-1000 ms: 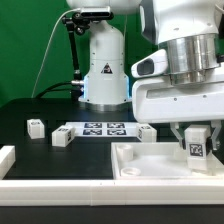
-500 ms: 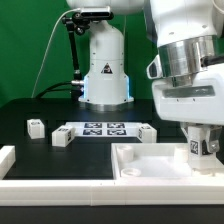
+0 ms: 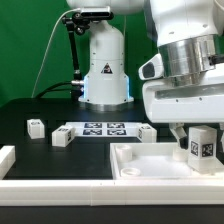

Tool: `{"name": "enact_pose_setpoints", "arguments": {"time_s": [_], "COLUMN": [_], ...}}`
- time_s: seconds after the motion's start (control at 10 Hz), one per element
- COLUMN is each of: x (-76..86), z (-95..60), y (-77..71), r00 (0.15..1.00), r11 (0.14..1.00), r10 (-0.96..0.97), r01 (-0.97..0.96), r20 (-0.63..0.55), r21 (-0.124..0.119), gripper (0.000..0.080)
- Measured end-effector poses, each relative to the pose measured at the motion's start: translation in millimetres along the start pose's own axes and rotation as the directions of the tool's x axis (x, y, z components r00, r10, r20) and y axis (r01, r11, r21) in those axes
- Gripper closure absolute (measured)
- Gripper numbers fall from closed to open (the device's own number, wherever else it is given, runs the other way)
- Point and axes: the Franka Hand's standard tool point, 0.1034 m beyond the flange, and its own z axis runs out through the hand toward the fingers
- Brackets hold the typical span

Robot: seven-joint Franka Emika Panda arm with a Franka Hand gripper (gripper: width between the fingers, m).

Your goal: Assemble one leg

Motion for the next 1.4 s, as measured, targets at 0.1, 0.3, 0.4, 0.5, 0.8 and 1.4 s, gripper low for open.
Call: {"name": "enact_pose_setpoints", "arguments": {"time_s": [0.1, 0.3, 0.4, 0.5, 0.8, 1.4], "x": [-0.2, -2.2, -2.3, -0.7, 9.8, 10.2], "z": [-0.3, -0.8, -1.4, -2.5, -4.4, -3.2], "y": [-0.3, -1.7, -2.0, -2.3, 1.8, 1.9], "r00": [0.986, 0.899, 0.812, 0.729, 0.395, 0.27], "r11": [0.986, 0.898, 0.811, 0.728, 0.393, 0.267], "r10": [-0.169, -0.438, -0.584, -0.684, -0.919, -0.963], "r01": [0.169, 0.438, 0.583, 0.682, 0.914, 0.958], "r20": [0.0, -0.004, -0.004, -0.006, 0.0, 0.008], "r21": [-0.011, -0.036, -0.053, -0.064, -0.098, -0.106], "gripper": [0.0157, 0.0151, 0.0151, 0.0151, 0.0151, 0.0513]}}
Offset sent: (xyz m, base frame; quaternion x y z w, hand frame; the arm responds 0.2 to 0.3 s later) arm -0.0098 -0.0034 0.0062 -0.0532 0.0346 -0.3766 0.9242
